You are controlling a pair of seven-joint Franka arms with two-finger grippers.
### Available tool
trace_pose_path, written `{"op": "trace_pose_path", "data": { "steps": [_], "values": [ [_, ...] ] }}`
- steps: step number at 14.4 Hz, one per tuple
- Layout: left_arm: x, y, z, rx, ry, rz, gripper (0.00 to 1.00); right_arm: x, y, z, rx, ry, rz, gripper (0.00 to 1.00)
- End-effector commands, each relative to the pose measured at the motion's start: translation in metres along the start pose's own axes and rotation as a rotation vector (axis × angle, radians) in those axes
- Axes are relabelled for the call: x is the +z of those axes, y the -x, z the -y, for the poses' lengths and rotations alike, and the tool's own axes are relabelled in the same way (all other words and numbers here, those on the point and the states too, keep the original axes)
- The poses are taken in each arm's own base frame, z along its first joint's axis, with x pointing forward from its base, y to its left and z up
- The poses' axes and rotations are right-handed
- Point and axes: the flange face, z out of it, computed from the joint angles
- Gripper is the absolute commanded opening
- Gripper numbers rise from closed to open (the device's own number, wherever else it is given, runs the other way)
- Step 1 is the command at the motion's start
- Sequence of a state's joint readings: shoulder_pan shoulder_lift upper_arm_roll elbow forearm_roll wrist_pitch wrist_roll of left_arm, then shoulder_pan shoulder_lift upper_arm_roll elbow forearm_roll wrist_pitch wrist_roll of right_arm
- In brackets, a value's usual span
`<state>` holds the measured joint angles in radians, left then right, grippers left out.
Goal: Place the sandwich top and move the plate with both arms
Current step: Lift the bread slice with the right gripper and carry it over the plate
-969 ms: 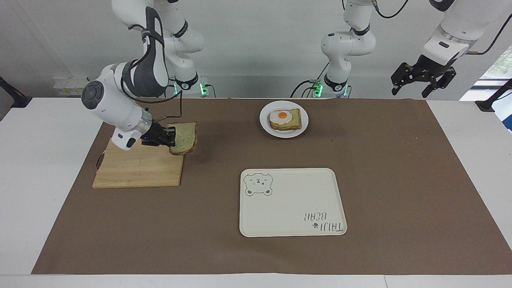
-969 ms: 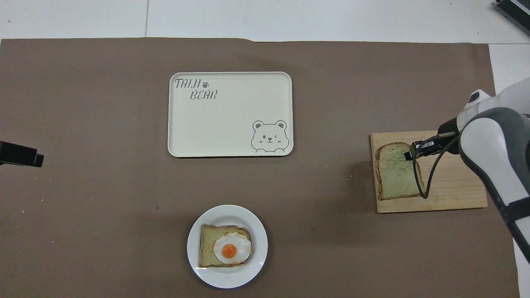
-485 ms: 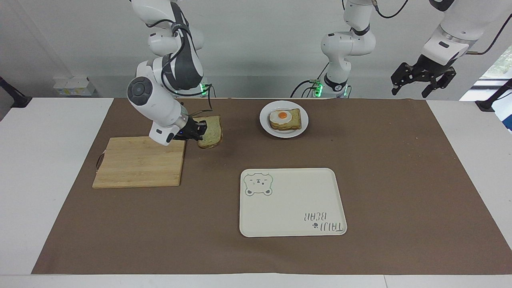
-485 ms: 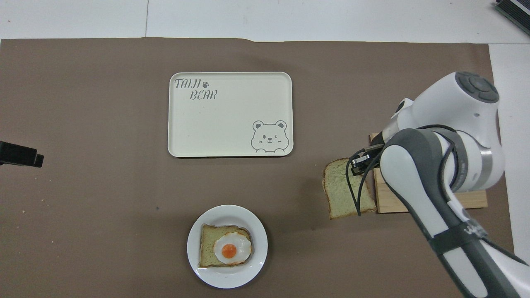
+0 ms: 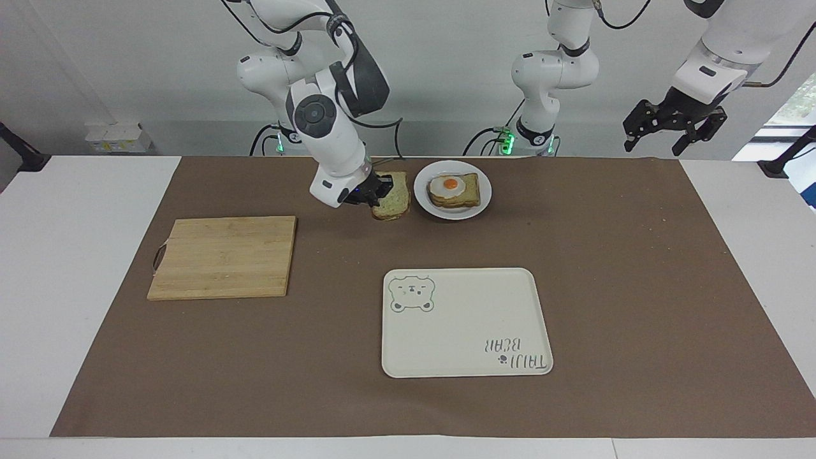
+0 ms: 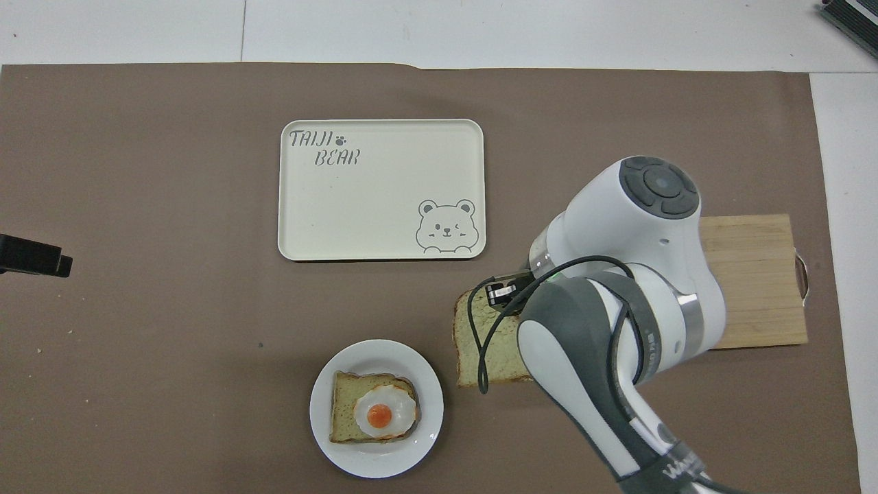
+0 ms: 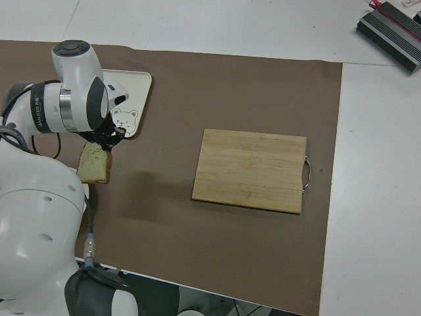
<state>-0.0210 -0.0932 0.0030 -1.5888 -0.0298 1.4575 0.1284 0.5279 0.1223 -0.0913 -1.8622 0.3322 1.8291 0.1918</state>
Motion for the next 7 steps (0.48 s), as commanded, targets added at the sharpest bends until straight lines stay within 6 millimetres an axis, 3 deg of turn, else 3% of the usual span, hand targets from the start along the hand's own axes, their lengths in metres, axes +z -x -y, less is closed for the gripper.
{"op": "trace_pose_path", "data": {
  "steps": [1, 3, 6, 7],
  "values": [
    [-0.003, 0.003, 0.001, -0.002, 0.009, 0.005, 1.00, 0.005, 0.015, 0.032, 0.032, -0.065, -0.014, 0.00],
    [-0.003, 0.003, 0.001, -0.002, 0.009, 0.004, 1.00, 0.023, 0.025, 0.077, 0.048, -0.069, -0.045, 0.00],
    [-0.003, 0.003, 0.001, -0.002, 0.009, 0.004, 1.00, 0.063, 0.034, 0.127, 0.074, -0.086, -0.057, 0.00],
    [-0.003, 0.003, 0.001, -0.002, 0.009, 0.004, 1.00, 0.072, 0.036, 0.133, 0.065, -0.079, -0.054, 0.00]
  ]
}}
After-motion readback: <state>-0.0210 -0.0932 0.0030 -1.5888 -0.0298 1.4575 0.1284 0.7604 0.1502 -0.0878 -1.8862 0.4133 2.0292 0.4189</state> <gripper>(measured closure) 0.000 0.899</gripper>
